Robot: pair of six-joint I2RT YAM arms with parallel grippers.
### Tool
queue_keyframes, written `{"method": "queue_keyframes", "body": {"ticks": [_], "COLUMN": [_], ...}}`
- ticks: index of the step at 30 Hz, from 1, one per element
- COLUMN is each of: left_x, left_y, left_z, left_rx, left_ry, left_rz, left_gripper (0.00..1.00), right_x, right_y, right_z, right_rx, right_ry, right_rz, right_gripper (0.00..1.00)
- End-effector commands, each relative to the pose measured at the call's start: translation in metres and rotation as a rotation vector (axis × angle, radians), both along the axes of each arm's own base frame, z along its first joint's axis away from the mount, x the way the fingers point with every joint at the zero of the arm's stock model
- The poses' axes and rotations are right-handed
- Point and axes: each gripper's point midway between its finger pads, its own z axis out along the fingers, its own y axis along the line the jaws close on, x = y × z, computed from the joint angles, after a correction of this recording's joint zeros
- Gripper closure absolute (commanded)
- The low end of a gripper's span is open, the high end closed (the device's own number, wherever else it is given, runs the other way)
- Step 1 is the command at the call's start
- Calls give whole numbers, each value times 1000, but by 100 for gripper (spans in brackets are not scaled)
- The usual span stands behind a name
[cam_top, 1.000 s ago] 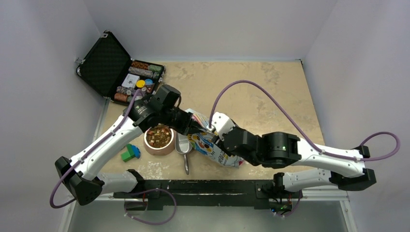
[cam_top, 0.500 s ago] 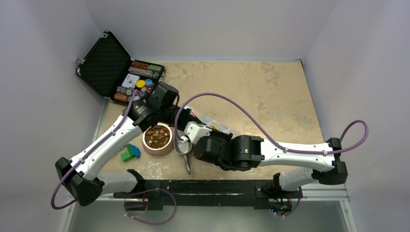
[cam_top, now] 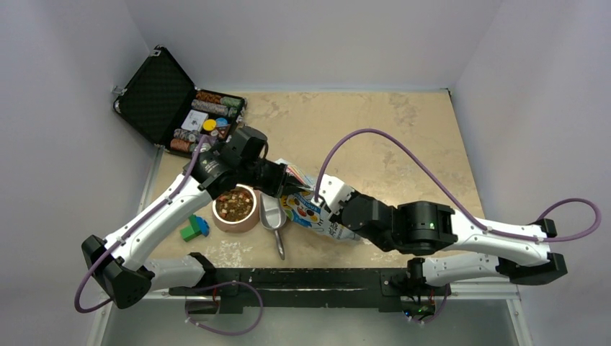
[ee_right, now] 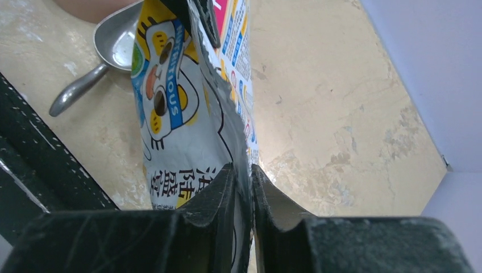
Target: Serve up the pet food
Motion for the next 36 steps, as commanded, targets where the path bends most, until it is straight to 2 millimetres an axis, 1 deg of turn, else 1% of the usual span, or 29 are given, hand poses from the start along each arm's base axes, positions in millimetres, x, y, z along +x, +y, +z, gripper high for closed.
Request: {"method": "queue_keyframes", "body": {"ticks": [1,5,6,7,8,9,11,13,14,16,18,19,22,23,25,26,29,31,33,36], "left_x": [0,-1,-1,-1,-1,-1,-4,-11,-14,-20,-21,-22,-19,-18,-16,-16,-16,-17,-19,-23], "left_y": [7,7,7,7,7,7,4,-2,-5,-12,-17,-19,-20,-20,-22,-21,-15,-5,10,25], "left_z": [39,36,35,35,35,35,38,42,44,45,44,42,31,28,28,30,34,35,30,20], "left_rx": [-99,-96,-95,-94,-91,-90,-73,-47,-40,-40,-45,-45,-38,-40,-61,-62,-42,-15,41,59], "left_ry": [-85,-73,-73,-76,-78,-83,-104,-123,-128,-139,-155,-156,-150,-146,-153,-156,-173,-193,-197,-174], "left_rz": [18,17,16,13,12,9,-23,-82,-110,-145,-149,-149,-137,-127,-115,-114,-109,-110,-95,-66], "left_gripper": [100,100,100,100,100,95,78,59,56,55,56,58,72,76,77,77,66,61,54,52], "right_x": [15,14,14,12,11,10,5,0,-2,-6,-6,-6,-6,-6,-3,-1,6,10,12,12], "right_y": [-40,-47,-49,-50,-51,-51,-44,-36,-34,-27,-23,-21,-12,-9,-2,2,13,17,17,13], "right_z": [-21,-20,-20,-21,-20,-18,-11,2,7,14,14,13,9,7,5,5,2,-1,-4,-10], "right_rx": [-175,-185,-193,-197,-197,-184,-116,-30,-5,23,23,15,1,-5,-12,-20,-46,-78,-102,-119], "right_ry": [-63,-61,-59,-51,-47,-37,-15,1,6,19,13,9,9,4,-15,-25,-62,-80,-83,-83], "right_rz": [-98,-108,-107,-99,-95,-84,-51,-14,2,39,50,59,88,97,102,108,105,94,78,71], "right_gripper": [82,82,86,100,100,100,100,100,100,100,94,90,77,73,64,61,58,58,58,58]}}
